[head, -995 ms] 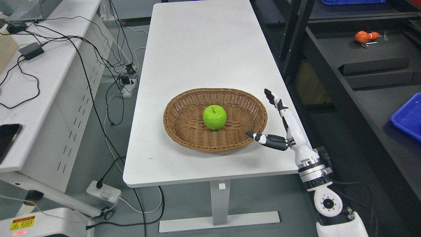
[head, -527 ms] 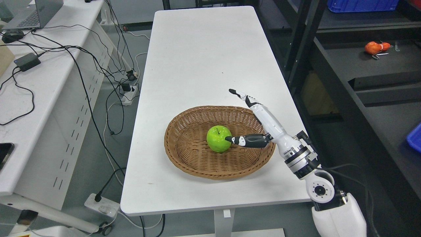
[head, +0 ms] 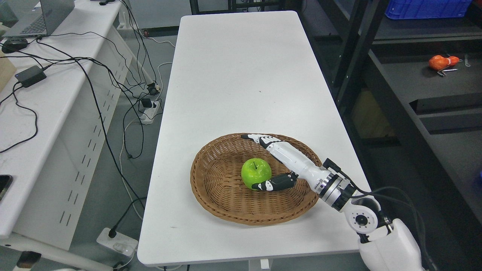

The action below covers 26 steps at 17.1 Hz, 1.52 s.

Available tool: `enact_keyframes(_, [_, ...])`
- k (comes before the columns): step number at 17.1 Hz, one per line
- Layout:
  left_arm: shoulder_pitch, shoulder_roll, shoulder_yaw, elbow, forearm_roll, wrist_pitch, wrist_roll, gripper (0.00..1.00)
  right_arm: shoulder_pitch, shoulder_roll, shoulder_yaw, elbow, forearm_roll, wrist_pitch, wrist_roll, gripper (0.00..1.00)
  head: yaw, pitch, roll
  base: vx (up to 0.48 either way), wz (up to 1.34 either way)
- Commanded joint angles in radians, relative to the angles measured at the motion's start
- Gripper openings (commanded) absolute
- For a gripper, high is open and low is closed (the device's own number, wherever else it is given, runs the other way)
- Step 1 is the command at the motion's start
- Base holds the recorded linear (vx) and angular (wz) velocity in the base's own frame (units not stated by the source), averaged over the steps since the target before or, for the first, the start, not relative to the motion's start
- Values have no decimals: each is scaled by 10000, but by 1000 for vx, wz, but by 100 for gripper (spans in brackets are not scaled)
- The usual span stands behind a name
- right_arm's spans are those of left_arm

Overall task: Place green apple on left shelf middle layer
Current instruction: 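Close the right hand fingers around the green apple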

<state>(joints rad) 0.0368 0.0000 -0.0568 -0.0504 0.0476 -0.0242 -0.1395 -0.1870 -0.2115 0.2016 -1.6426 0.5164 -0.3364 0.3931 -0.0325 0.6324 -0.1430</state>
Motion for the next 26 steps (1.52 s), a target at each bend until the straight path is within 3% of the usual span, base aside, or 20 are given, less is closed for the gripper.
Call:
enact_keyframes(1, [0,175,0,-2,0,-3,-1,100,-32,-937,959,488,680,-26,42,100,0,0,0,38,0])
enact_keyframes(17, [0,175,0,-2,0,-3,14,100,-247,-662,990,933,695,81,-80,99,0,1,0,3,0])
enact_keyframes(21, [0,175,0,-2,0,-3,-1,100,-216,-569,960,933,665,50,-708,67,0,0,0,0,0])
enact_keyframes(23, [0,175,0,-2,0,-3,-1,100,-155,-646,914,918,634,-41,-740,60,0,0,0,0,0])
enact_keyframes(26, [0,175,0,-2,0,-3,-1,100,29,-753,898,918,604,-240,-740,59,0,0,0,0,0])
